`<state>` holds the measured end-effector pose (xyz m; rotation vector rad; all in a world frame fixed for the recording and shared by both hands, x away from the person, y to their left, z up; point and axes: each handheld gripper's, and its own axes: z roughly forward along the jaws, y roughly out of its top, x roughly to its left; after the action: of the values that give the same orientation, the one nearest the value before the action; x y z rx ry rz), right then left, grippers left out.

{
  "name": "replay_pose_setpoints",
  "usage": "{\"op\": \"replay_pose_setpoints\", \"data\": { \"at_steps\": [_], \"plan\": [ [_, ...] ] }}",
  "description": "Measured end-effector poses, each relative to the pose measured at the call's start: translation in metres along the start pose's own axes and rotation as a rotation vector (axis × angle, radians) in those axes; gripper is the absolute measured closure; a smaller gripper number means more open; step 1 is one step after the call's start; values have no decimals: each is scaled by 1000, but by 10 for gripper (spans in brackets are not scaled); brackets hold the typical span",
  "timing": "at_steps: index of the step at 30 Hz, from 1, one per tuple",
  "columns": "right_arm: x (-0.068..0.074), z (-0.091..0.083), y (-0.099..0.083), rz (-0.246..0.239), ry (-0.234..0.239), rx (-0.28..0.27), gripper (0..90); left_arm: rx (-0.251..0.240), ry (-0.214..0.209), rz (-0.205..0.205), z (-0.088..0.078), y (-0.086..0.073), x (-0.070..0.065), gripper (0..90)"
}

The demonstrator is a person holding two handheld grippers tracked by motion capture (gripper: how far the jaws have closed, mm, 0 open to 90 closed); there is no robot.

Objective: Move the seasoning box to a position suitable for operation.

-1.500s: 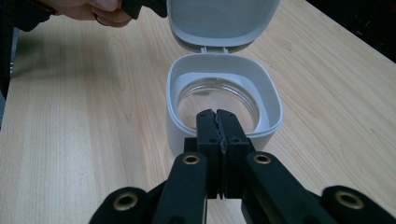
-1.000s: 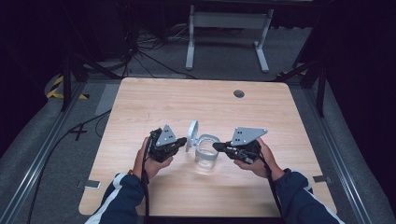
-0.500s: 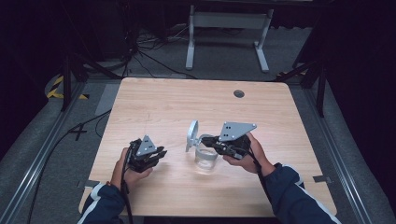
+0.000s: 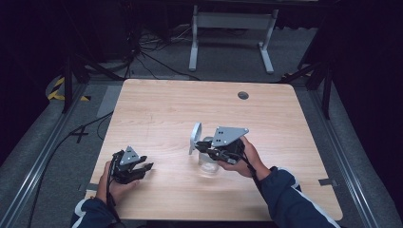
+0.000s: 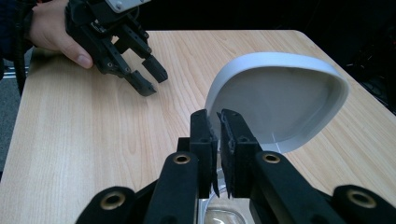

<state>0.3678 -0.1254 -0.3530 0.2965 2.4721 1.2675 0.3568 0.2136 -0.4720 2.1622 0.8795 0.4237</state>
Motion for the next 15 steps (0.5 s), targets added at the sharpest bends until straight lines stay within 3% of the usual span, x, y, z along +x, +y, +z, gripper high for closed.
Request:
{"op": "replay_pose_setpoints", "data": {
  "at_steps": [2,5,9,15],
  "plan": [
    [-1,-4,-1,3,-1,-4,832,-1,-7,-30,2,-2,0,564],
    [-3,-11,-4,6,-8,-1,811,19,-18,-39,4,-5,2,530],
    [-8,-24,-12,13,-25,15,789,0,-23,-55,4,-7,4,493],
    [-19,-43,-21,35,-75,35,690,11,-6,-43,5,-6,5,407]
  ]
}}
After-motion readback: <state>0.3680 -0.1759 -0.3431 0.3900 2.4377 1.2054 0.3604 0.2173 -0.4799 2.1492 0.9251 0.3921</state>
